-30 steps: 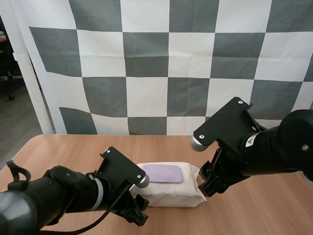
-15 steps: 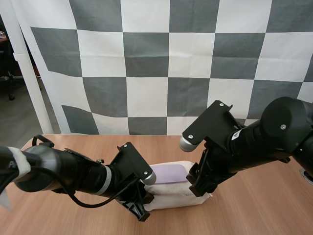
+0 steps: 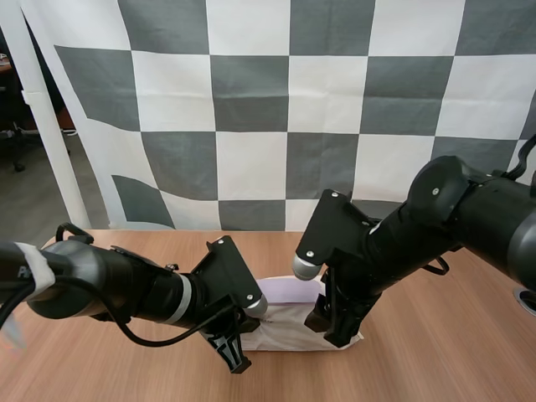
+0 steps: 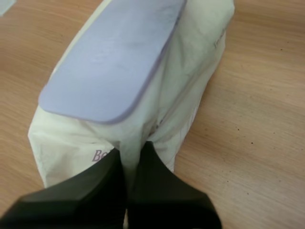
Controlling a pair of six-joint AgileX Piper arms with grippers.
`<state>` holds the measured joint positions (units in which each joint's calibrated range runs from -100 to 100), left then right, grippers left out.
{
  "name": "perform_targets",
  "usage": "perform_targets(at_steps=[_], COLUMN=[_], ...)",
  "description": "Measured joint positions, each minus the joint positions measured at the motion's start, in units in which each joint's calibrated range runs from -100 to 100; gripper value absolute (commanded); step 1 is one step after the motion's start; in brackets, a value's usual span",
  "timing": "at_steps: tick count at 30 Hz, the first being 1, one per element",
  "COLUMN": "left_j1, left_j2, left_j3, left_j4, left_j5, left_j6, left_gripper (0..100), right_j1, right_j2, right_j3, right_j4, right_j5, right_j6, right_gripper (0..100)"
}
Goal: Open the wet wipes lid
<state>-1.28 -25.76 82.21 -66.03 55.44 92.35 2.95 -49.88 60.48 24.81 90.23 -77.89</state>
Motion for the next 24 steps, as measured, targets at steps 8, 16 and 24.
perform_targets(at_steps=[8,16,24], left_j1=[0.0,0.0,0.0], left_j2=[0.0,0.0,0.0], left_j3=[0.0,0.0,0.0], left_j4=[0.0,-0.1,0.09], left_j5=[0.18,1.5,1.66], left_j6=[0.0,0.09,0.09], left_gripper=[0,0,0], right_j1=[0.0,0.82,5.1], right_j2=[3.0,8.75,12.97], right_j3=[0.0,0.0,0.0], right_j4=[3.89,4.59,3.67], right_j5=[-5.1,-10.16,-19.46], right_j6=[-7.49,-11.94,-12.07], right_gripper=[100,100,90])
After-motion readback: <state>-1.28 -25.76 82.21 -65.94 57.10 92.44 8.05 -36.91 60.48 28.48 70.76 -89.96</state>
